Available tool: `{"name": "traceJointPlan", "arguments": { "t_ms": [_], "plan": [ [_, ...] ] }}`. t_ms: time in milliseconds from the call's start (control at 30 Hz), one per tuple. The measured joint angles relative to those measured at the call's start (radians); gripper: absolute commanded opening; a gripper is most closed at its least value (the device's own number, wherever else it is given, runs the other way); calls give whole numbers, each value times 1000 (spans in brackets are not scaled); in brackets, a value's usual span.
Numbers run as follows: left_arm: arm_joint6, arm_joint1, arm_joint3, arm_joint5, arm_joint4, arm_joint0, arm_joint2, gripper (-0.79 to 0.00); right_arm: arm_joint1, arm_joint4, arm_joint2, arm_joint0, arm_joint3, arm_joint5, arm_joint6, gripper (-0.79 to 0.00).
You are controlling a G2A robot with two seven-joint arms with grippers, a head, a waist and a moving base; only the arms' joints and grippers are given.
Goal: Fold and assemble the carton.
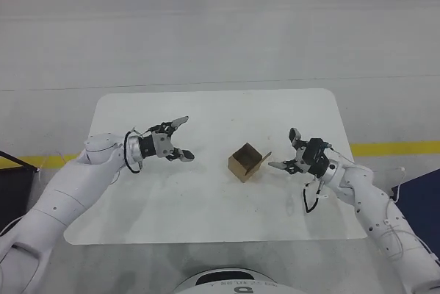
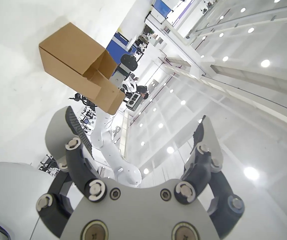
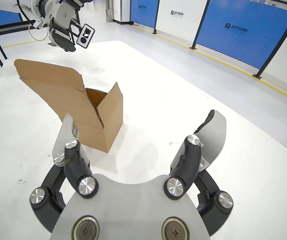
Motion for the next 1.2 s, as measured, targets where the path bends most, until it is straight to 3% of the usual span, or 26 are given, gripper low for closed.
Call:
{"name": "traceJointPlan", "arguments": {
  "t_ms": [167,300,400,500,633,900,1033,1200],
  "plan": [
    [42,-3,10,-36,40,-20,-4,0,-2,11,-6,-3,2,3,9,0],
    [262,-48,0,-122,207,-77,53,0,-16,11,-38,19,37,54,88,0],
    [340,-96,17,-131,346,-142,138,0,-21,0,-52,30,53,73,92,0],
    [316,-141,39,-138,503,-207,227,0,-22,-14,-51,30,60,87,80,0],
    [289,-179,88,-217,755,-275,309,0,-20,-34,-35,14,56,123,65,0],
    [286,-186,105,-220,768,-281,311,0,-17,-25,-16,-2,49,139,53,0],
    [146,-201,36,-93,983,-312,419,0,-18,-40,-19,-4,41,161,75,0],
    [76,-218,15,-67,1138,-321,436,0,-30,-32,-41,8,24,227,164,0]
  ]
}}
